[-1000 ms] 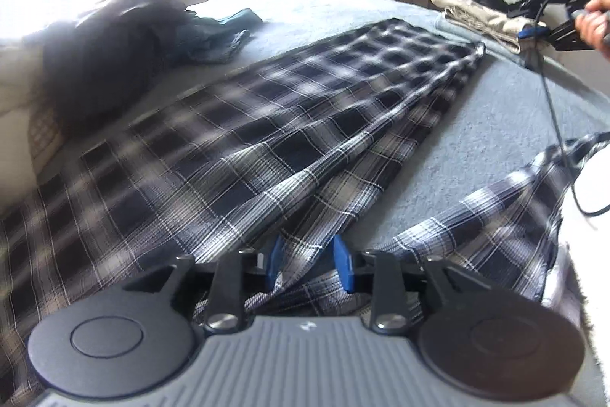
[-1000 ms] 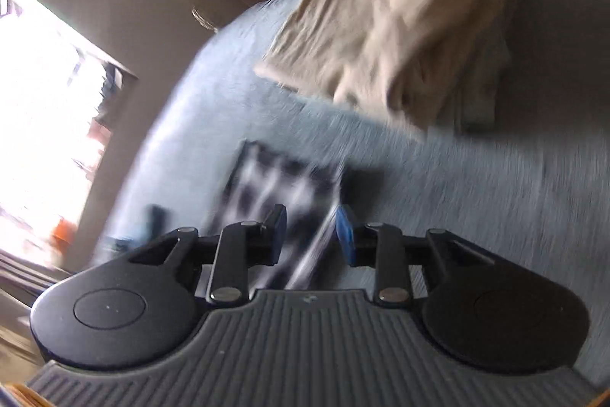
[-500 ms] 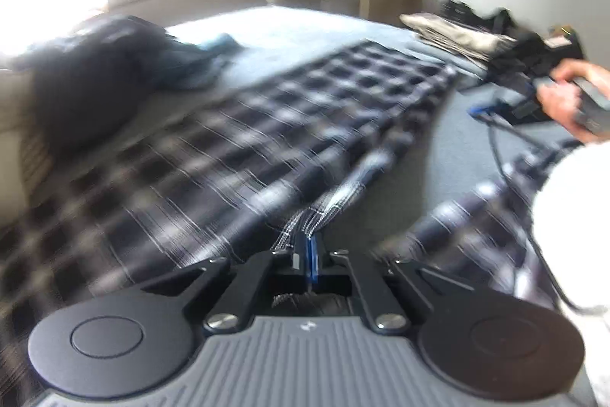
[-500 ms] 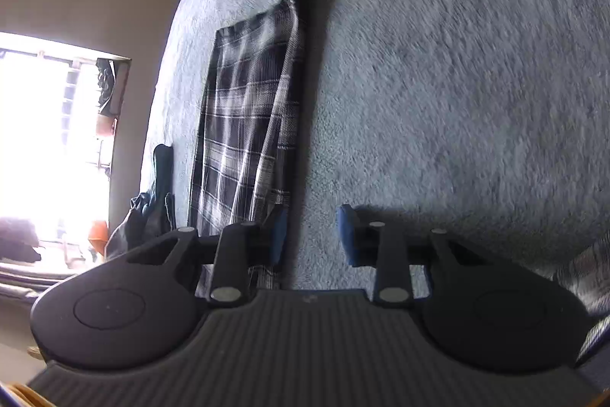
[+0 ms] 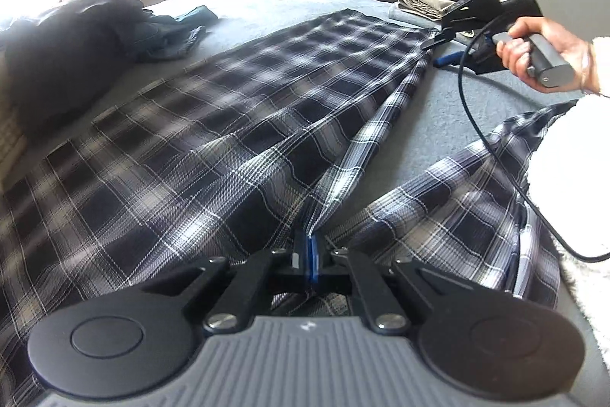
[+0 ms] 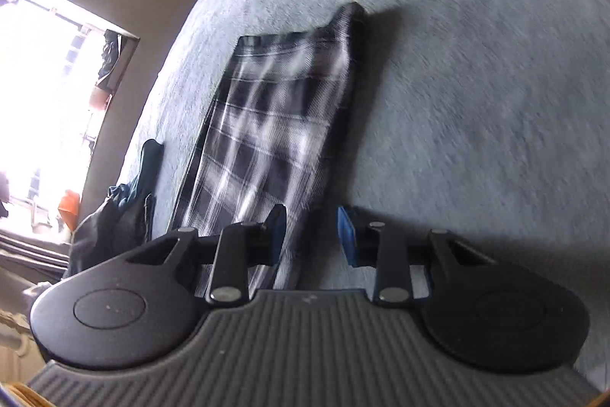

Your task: Fold clothes

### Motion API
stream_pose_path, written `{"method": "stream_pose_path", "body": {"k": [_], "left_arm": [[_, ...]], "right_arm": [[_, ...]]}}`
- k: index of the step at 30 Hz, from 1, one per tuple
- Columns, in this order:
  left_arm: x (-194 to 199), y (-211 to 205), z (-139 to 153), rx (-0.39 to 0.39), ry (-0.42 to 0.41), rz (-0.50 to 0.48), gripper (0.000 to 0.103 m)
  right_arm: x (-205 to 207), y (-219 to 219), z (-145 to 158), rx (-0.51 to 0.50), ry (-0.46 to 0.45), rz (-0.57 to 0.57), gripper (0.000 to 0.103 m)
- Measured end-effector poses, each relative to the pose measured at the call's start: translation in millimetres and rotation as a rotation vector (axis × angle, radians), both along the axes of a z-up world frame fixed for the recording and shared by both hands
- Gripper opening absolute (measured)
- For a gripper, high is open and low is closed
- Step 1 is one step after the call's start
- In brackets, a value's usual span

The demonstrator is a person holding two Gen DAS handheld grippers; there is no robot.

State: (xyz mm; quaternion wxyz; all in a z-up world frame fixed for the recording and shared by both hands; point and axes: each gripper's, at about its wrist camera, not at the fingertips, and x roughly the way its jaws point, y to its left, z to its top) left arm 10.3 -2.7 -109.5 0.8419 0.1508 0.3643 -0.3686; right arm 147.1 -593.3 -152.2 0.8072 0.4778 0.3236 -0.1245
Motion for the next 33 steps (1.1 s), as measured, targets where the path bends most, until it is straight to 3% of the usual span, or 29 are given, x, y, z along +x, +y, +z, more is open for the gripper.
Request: {"method": "stream_pose_path", "body": {"k": [1,2,5,7,10,14,18,23,26,29,31,33], "left_arm": [[0,0,0,-0.001,0.001,0.002,0.002],[0,0,0,-0.003,0.002,0.004,0.002],[3,0,-1,-0.013,0.014,0.01,0.003],[6,1,-2,-0.019,0.025,0.01,0.003],[10,1,-3,-0.034,0.037,0.013,0.004],[9,2,-3,-0.049,0.038,0.02,0.004],[8,4,-3,-0.062,0.046,0.027,0.004],[5,4,-4,-0.068,0.044,0.016,0.004],[3,6,-5,-0.088,0.058,0.013,0.004],[-1,8,-8,-0.103,0.067,0.002,0.004],[-2,10,-10,-0.121,0.073,0.003,0.004],[-2,13,-11,-0.139,0.082,0.005,0.004]], "right_arm": [[4,0,0,-0.03,0.01,0.009,0.01],[5,2,1,-0.073,0.02,0.012,0.0],[-2,5,4,-0.167,0.046,0.006,0.0],[-2,1,-1,-0.163,0.051,0.004,0.0],[-8,-6,0,-0.164,0.03,-0.018,0.001],[-22,-9,15,-0.245,-0.023,-0.074,0.005],[-10,24,37,-0.378,-0.098,0.128,0.005],[51,98,38,-0.524,-0.067,0.603,0.005],[98,112,11,-0.614,0.086,0.647,0.0],[134,91,14,-0.586,0.084,0.509,0.0],[149,87,23,-0.63,0.114,0.448,0.001],[149,97,35,-0.623,0.1,0.518,0.006]]}}
